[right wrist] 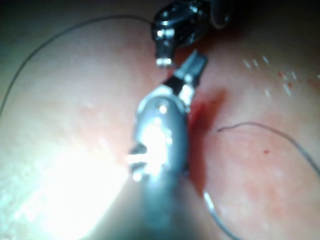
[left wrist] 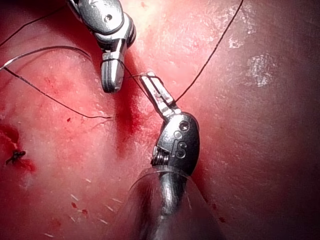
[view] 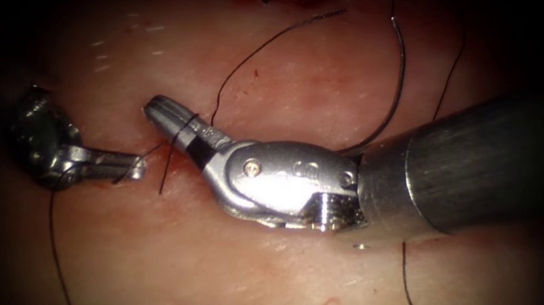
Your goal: Wound Closure
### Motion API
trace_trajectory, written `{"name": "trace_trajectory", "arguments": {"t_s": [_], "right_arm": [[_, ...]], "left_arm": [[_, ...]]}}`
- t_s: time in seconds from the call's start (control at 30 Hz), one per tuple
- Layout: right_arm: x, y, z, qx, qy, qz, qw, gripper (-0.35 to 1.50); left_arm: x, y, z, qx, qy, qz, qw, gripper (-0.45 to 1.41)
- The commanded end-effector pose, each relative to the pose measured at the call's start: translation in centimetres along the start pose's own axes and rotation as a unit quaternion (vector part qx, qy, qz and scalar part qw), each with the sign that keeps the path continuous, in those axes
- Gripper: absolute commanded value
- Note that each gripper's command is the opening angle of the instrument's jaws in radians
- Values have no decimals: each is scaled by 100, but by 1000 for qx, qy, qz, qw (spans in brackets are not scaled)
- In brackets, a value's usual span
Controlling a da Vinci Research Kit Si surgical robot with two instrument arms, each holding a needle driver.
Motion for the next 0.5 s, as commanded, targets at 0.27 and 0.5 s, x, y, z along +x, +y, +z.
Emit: {"name": "trace_trajectory", "arguments": {"t_s": [0.27, 0.5], "right_arm": [[-8, -19, 21, -8, -19, -4, 1000, -35], [-10, -21, 35, -24, -20, -5, 1000, 103]], "left_arm": [[-3, 25, 25, 4, -9, -2, 1000, -45], [5, 34, 27, 0, -13, -3, 1000, -45]]}}
